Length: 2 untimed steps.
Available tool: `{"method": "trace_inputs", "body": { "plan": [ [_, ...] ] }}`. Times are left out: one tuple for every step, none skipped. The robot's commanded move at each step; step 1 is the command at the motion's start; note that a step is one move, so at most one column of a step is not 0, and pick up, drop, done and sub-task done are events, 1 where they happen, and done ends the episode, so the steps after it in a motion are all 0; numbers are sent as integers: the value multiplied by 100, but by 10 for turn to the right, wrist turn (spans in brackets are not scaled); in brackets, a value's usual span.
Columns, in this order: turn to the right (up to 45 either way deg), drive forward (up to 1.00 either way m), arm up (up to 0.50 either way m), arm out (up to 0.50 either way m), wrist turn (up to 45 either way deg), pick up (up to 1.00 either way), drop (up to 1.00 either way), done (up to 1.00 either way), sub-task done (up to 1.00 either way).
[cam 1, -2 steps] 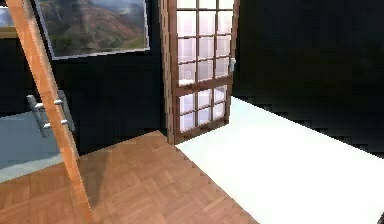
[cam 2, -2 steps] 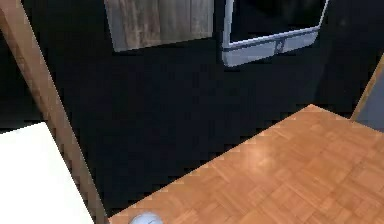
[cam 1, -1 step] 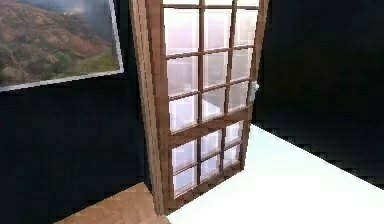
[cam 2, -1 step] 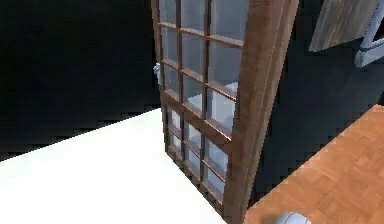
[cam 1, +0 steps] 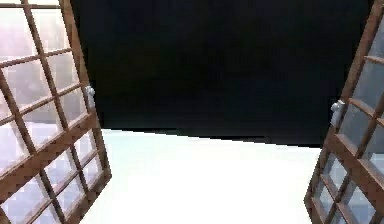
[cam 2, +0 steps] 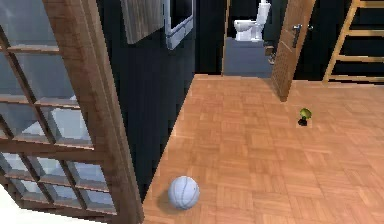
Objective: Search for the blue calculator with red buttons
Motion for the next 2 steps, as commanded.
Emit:
{"method": "trace_inputs", "body": {
  "plan": [
    [120, 0, 0, 0, 0, 0, 0, 0, 0],
    [0, 100, 0, 0, 0, 0, 0, 0, 0]
  ]
}}
